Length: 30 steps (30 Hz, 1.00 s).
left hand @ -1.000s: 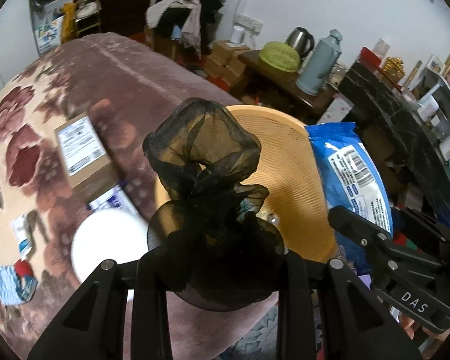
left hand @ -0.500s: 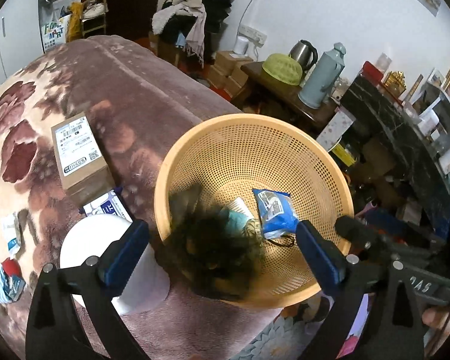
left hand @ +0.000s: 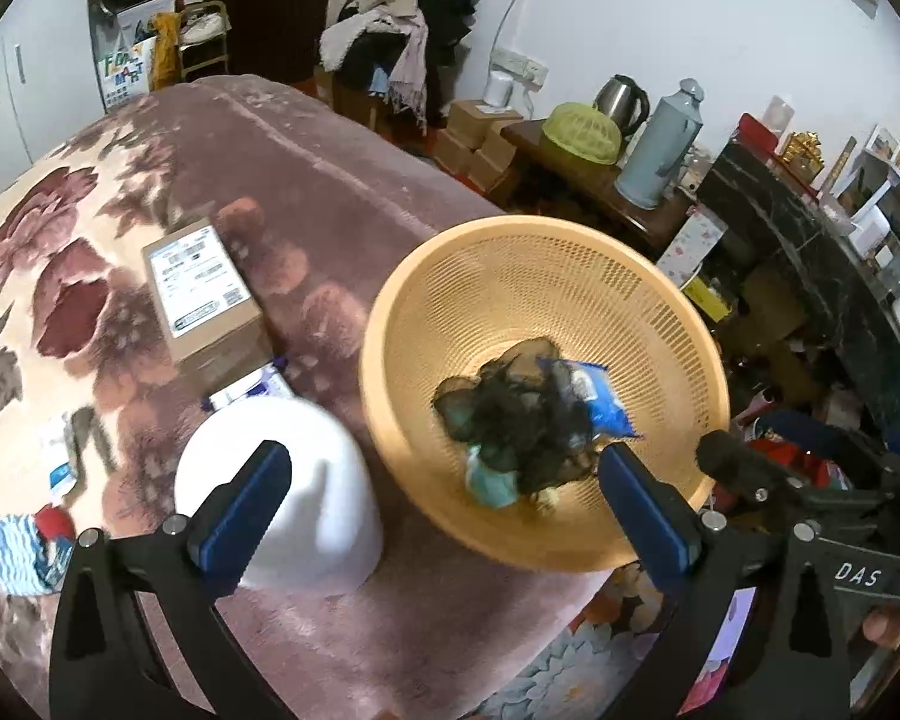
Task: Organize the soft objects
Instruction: 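Carry the scrunchie and blue packet to the orange basket and release both, then move both tools back over the blue-striped cloth and red sponge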
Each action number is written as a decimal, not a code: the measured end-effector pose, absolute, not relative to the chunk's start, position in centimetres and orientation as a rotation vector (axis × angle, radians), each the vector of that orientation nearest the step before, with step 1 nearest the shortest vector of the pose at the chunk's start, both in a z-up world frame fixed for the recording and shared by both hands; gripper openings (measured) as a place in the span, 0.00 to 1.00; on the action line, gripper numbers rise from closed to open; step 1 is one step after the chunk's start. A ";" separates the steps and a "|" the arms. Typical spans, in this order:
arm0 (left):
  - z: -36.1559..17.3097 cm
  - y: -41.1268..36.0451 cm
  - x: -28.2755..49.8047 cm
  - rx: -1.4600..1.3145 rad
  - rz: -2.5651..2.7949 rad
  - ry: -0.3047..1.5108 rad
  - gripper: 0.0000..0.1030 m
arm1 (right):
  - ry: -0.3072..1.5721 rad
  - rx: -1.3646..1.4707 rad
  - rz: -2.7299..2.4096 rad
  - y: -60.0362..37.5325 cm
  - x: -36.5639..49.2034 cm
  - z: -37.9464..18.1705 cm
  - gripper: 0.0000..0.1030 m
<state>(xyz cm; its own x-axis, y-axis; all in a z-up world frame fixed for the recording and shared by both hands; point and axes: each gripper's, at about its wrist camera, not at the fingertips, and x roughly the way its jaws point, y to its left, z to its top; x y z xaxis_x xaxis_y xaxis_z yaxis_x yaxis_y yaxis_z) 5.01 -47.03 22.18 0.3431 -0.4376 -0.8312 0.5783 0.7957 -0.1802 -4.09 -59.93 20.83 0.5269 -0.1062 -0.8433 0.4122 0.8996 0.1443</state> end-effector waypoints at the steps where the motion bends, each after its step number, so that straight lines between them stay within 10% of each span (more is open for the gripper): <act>1: 22.1 -46.6 5.0 0.154 -0.659 1.028 0.99 | 0.974 0.342 -0.319 -59.7 -4.1 20.8 1.00; 30: 21.9 -34.5 5.4 0.072 -0.541 1.045 0.99 | 1.010 0.212 -0.245 -50.9 -3.0 21.4 1.00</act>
<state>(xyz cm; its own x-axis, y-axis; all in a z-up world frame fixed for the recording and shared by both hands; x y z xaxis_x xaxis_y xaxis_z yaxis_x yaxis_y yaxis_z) 5.36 -34.46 21.91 0.3840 -0.3905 -0.8367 0.4575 0.8676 -0.1950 -3.02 -50.93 21.40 0.5087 -0.1040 -0.8547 0.2987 0.9523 0.0619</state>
